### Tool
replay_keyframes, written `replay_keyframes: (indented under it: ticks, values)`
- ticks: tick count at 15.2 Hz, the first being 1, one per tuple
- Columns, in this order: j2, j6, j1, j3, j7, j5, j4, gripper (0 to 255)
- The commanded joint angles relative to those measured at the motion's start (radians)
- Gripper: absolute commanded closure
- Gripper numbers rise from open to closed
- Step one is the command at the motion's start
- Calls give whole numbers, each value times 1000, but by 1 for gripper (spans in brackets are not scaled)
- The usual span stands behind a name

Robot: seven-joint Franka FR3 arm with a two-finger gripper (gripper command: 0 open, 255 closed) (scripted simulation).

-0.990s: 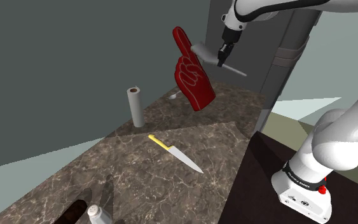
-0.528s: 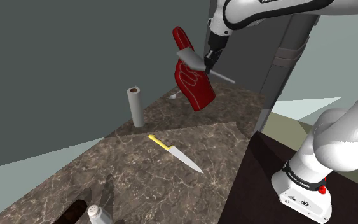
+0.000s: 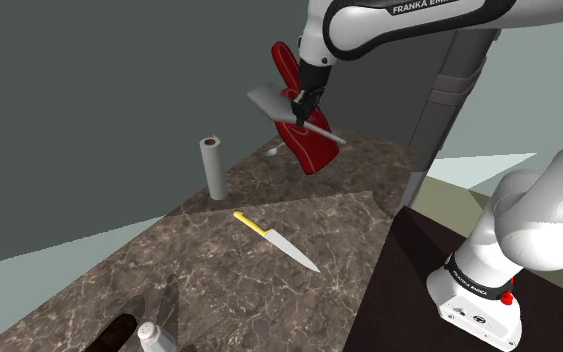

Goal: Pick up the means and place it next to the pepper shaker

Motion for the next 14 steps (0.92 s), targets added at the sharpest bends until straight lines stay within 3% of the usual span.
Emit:
replay_keyframes:
  ticks: [1, 14]
  values:
    - [24, 6, 18, 29, 50, -3, 19, 255]
    - [279, -15, 145, 190, 363, -78, 277, 255]
